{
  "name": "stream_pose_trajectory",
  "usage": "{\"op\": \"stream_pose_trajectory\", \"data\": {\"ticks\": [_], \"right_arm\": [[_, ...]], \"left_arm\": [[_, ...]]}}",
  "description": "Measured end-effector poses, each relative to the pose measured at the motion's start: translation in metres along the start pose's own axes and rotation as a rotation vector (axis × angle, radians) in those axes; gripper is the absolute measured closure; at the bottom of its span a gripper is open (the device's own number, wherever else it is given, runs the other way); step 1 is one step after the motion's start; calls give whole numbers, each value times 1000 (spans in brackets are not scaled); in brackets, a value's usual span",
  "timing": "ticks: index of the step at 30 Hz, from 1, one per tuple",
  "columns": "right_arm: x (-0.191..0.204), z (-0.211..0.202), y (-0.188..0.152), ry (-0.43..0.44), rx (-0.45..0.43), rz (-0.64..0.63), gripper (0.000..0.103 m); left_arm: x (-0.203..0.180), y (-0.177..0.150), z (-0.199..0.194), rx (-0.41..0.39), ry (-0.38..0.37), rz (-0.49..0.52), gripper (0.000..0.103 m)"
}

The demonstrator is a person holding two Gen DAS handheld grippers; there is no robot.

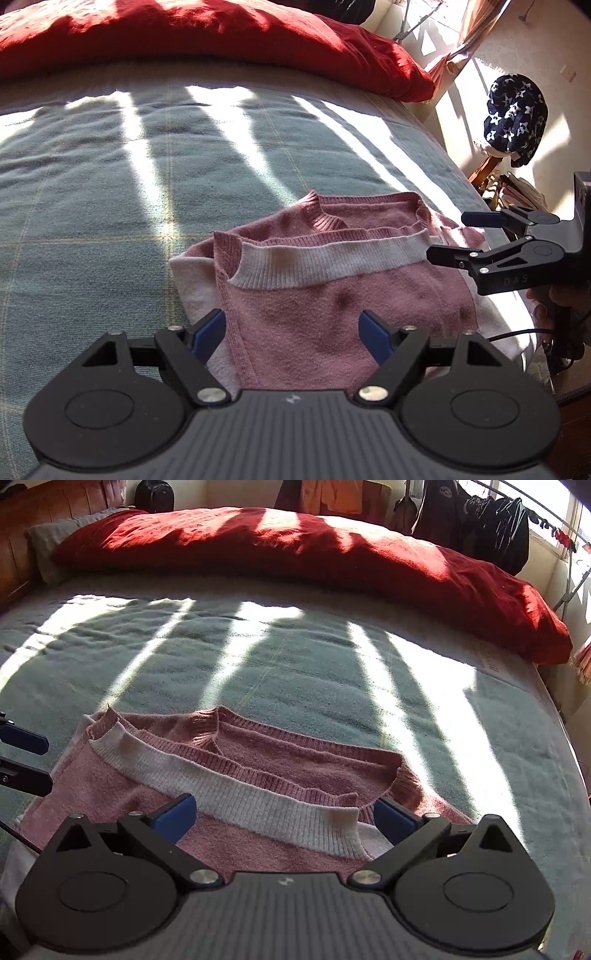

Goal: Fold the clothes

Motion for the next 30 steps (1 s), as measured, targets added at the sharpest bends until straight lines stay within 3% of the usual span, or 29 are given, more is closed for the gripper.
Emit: {"op": "stream_pose_trajectory", "data": {"ticks": [5,9,13,15,21,26,30], "right_arm": [[-7,-4,-2,20,-9,11,0],[-15,-4,-7,40,-9,30,0],[-23,5,-14,66,10,47,0],[-29,5,-19,83,22,53,0],[-39,0,-38,183,68,62,0],[-26,-9,-43,376,111,81,0],[4,-5,-47,503,114,34,0]], "left_arm": [[-14,6,1,-2,-25,19,24],[-24,2,21,63,-32,12,24],[-15,-6,31,89,88,-20,24],[-1,-9,24,91,140,-98,25],[24,-19,-6,26,66,-312,25],[38,-30,2,20,17,-481,25],[37,-36,2,-10,18,-552,25]]}}
Point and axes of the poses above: each gripper's, at about its wrist camera, not at the fingertips, and z roughly the way its jaws point, x to its left, y to its top, the point moved 3 cm from there along z, roughly the way its jaws point, and after that the axes turned 14 degrees about x, right-handed, at the moved point
